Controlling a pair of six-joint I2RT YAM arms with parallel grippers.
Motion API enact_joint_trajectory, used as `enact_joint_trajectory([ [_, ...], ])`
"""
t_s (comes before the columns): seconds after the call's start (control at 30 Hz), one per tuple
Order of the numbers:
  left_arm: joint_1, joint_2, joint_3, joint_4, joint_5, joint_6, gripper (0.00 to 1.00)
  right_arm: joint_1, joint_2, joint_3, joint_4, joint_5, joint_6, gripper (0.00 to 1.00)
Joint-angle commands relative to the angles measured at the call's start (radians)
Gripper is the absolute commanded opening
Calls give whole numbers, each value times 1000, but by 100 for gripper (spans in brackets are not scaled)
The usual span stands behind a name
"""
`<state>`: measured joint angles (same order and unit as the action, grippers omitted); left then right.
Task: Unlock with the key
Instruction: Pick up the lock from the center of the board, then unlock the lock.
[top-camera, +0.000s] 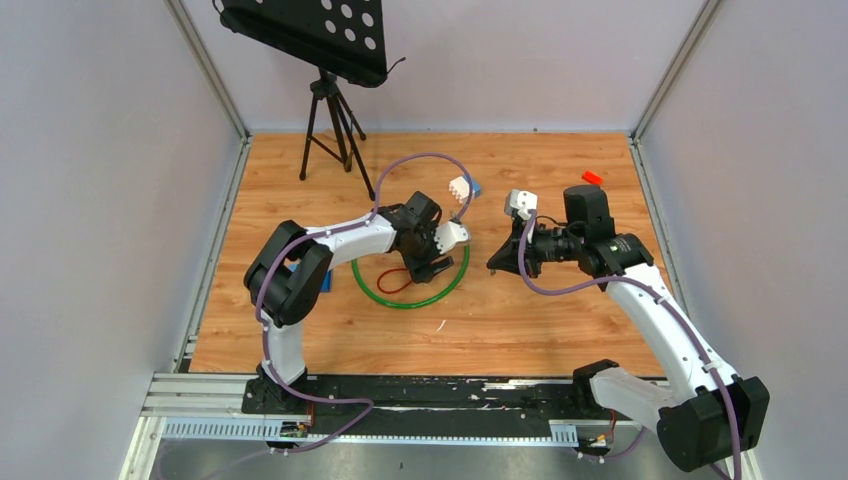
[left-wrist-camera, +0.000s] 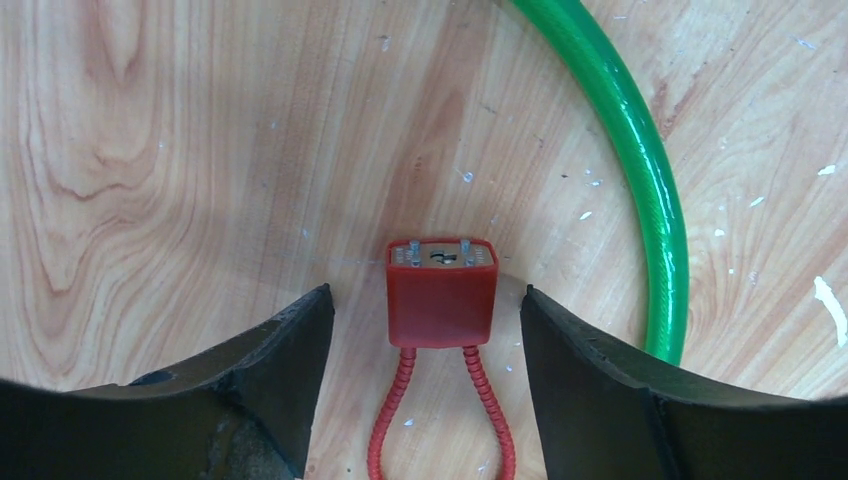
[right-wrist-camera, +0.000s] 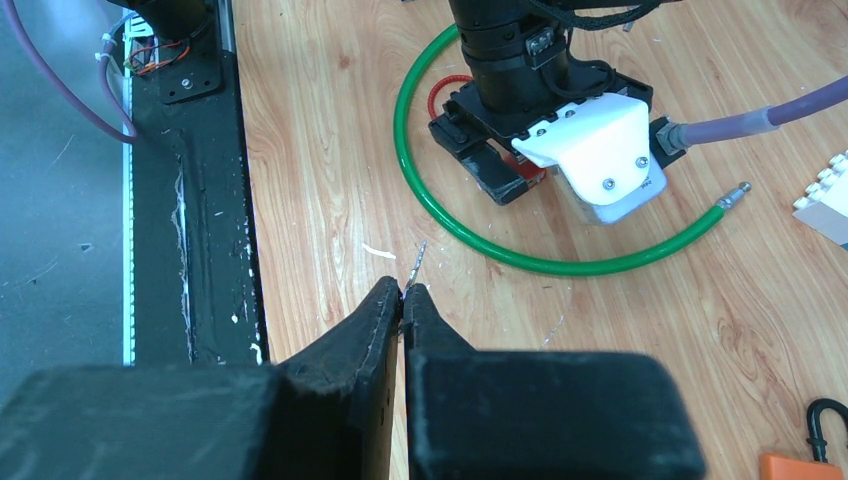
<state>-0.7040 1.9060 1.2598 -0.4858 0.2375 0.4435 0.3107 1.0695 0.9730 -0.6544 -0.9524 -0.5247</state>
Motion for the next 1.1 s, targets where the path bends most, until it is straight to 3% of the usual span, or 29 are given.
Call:
enact_joint_trajectory([
  [0.0, -9, 28, 13, 23, -2, -17, 71, -8, -17, -2, 10, -29, -9, 0],
  [0.27, -8, -2, -26, 46, 74, 38, 33, -20, -14, 0, 24, -35, 25, 0],
  [0.47, 3, -158, -84, 112, 184, 154, 12, -27, -3, 5, 70, -55, 109, 0],
  [0.53, 12, -223, -96, 137, 244, 181, 0, -30, -1, 3, 88, -65, 138, 0],
  [0.7, 30, -444, -201, 292, 342, 201, 0, -31, 18, -3, 111, -74, 175, 0],
  [0.83, 30, -608, -371, 602, 274, 25, 0, -32, 53, 7, 112, -94, 200, 0],
  [0.97, 29, -665, -398, 590, 276, 7, 0, -32, 117, 50, 127, -148, 253, 0],
  [1.07, 26, -736, -466, 612, 372, 80, 0, -25, 175, 94, 140, -204, 303, 0],
])
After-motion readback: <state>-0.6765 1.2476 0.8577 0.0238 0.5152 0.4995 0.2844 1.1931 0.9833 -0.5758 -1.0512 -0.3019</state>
